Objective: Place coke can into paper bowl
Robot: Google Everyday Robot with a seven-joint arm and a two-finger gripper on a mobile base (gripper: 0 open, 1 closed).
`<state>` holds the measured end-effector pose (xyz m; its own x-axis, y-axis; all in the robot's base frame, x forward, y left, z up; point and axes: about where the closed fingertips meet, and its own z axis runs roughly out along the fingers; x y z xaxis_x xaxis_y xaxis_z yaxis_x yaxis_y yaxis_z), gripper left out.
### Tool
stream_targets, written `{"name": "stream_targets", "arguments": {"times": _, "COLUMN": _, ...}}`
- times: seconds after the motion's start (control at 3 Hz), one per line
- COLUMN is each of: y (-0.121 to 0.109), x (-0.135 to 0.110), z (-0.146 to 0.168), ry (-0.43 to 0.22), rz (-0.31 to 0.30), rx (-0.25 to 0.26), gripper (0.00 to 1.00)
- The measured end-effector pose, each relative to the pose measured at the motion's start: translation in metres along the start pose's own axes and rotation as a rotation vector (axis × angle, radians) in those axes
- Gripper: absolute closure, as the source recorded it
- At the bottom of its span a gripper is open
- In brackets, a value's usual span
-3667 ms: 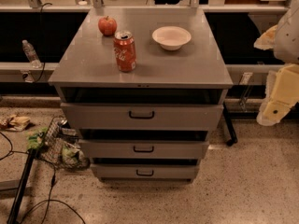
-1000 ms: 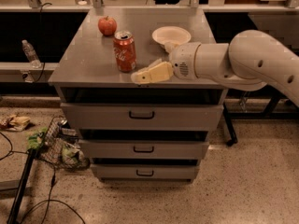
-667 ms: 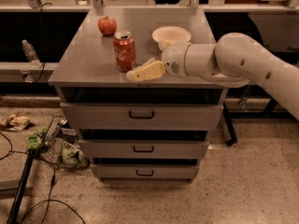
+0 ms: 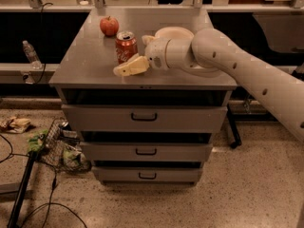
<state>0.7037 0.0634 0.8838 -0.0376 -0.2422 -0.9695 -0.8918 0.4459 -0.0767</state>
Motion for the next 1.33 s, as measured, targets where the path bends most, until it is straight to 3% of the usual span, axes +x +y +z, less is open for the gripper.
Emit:
{"name": "stream_targets", "arguments": {"times": 0.33, "y": -0.014, "x": 0.0, "z": 0.027, "ry": -0.004, "rz": -0.001, "rx": -0.009, "gripper": 0.15}}
{"name": "stream_targets", "arguments": {"times": 0.67, "y": -0.023, "x": 0.002, "z": 0.046, "ry": -0.011, "rz": 0.006, "rx": -0.033, "gripper": 0.38}}
{"name": "stream_targets", "arguments": {"times": 1.0, "y": -0.035, "x": 0.003, "z": 0.047, "ry": -0.008, "rz": 0.016, "rx": -0.032, "gripper": 0.7}}
{"name": "stream_targets", "arguments": {"times": 1.33, "y": -0.057, "x": -0.012, "z": 0.027, "ry": -0.012, "rz": 0.014, "rx": 0.035, "gripper": 0.93}}
